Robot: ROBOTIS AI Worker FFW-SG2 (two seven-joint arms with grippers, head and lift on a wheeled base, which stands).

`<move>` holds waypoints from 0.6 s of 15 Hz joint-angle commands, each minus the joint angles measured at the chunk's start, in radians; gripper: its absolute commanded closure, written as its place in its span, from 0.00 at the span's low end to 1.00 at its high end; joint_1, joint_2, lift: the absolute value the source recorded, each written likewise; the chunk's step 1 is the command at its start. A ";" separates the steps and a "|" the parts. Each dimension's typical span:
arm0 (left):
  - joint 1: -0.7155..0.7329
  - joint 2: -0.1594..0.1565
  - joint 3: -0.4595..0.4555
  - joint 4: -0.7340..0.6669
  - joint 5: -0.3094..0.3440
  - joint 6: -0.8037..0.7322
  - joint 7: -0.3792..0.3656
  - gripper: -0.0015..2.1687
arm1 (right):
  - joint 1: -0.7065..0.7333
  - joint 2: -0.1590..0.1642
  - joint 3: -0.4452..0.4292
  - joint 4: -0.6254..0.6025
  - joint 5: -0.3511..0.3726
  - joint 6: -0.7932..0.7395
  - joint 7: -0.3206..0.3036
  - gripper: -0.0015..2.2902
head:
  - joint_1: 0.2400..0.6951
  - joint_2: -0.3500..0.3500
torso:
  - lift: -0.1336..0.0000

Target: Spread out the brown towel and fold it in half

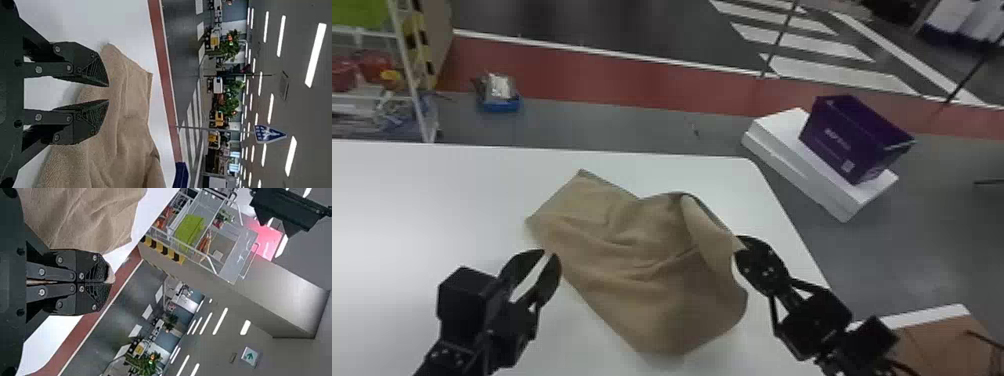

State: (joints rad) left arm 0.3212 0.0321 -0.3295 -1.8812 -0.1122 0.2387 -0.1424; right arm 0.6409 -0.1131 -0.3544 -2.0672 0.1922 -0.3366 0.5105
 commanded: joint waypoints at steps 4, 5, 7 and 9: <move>-0.039 0.002 -0.040 0.074 -0.001 -0.003 0.000 0.40 | -0.003 -0.014 -0.008 0.030 -0.008 -0.023 -0.003 0.80 | 1.00 0.00 | 0.08; -0.039 0.003 -0.040 0.074 0.000 -0.003 0.000 0.40 | -0.009 -0.014 -0.015 0.030 -0.023 -0.020 -0.001 0.80 | 1.00 0.00 | 0.08; -0.037 0.005 -0.040 0.077 0.005 -0.009 0.000 0.40 | -0.027 -0.014 -0.020 0.030 -0.023 -0.005 -0.001 0.80 | 1.00 0.00 | 0.08; -0.048 0.000 -0.040 0.111 0.003 -0.055 0.003 0.26 | -0.043 -0.014 -0.020 0.053 -0.022 0.002 -0.001 0.80 | 1.00 0.00 | 0.08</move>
State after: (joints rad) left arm 0.2805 0.0352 -0.3697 -1.7919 -0.1086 0.2106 -0.1398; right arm 0.6091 -0.1273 -0.3740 -2.0303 0.1691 -0.3387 0.5093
